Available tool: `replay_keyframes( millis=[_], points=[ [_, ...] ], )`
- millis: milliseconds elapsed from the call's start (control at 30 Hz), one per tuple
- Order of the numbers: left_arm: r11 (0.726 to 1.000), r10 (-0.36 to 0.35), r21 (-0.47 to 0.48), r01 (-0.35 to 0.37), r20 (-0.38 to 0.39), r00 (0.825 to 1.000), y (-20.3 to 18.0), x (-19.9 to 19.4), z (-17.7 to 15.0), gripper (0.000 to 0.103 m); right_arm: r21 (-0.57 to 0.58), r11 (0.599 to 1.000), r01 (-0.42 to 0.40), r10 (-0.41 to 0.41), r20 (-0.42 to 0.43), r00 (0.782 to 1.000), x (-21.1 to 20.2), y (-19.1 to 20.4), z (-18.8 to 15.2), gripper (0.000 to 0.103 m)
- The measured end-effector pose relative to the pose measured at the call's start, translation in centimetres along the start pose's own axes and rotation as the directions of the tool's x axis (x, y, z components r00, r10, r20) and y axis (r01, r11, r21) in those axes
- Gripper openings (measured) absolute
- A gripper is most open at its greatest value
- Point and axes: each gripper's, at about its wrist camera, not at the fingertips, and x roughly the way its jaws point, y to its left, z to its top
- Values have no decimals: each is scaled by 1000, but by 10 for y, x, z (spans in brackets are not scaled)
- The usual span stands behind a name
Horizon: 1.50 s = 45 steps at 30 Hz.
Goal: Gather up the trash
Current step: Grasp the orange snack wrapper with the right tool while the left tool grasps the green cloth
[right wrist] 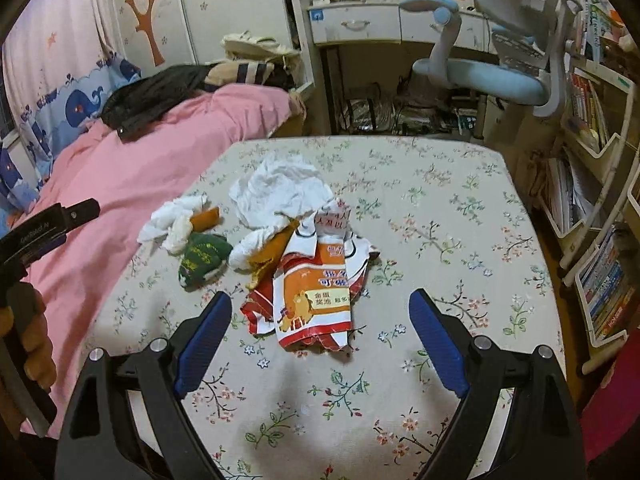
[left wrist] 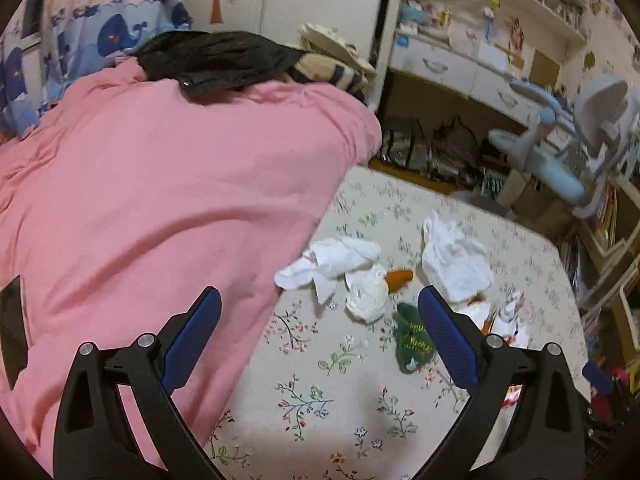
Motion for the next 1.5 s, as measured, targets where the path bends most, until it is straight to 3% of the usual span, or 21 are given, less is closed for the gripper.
replay_keyframes(
  millis=[267,733,900,967,1067,1300,1500],
  points=[
    [973,-35,224,58,-104,994,-55,34,-21,95,-4,1000,6,-6,-55,998,17,-2,1,87],
    [945,-67,301,126,-200,978,-92,87,-28,82,6,1000,-3,3,-123,992,49,-7,6,84],
    [939,-86,304,162,-247,965,-97,101,-30,62,-4,1000,-7,7,-148,989,60,-5,7,82],
    [936,-104,300,185,-266,958,-99,104,-30,49,-3,1000,-7,6,-163,987,65,-5,7,79],
    [931,-110,310,193,-267,957,-102,104,-30,43,-5,1000,-11,10,-199,980,74,-5,5,68],
    [936,-163,260,236,-271,949,-94,94,-23,23,7,999,-54,54,-219,974,73,-4,5,30],
    [935,-194,249,254,-240,951,-88,73,-18,23,31,998,-60,65,-173,983,56,-7,7,24]
  ],
)
